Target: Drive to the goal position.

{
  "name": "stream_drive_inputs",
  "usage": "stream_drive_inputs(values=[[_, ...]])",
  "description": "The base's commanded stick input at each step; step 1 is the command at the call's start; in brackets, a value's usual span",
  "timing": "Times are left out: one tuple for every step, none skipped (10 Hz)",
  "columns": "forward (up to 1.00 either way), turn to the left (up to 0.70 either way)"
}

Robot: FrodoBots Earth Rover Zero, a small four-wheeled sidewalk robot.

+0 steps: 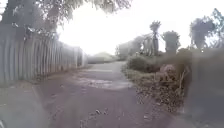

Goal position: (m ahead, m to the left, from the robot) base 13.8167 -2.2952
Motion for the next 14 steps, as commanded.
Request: stream_drive_inputs(values=[[0.7,0.0],[0.7,0.0],[0.7,0.0],[0.7,0.0],[0.7,0.0],[0.7,0.0],[0.7,0.0],[0.7,0.0],[0.7,-0.01],[0.7,-0.06],[0.7,-0.11],[0.7,-0.14],[0.7,-0.14],[0.7,-0.14]])
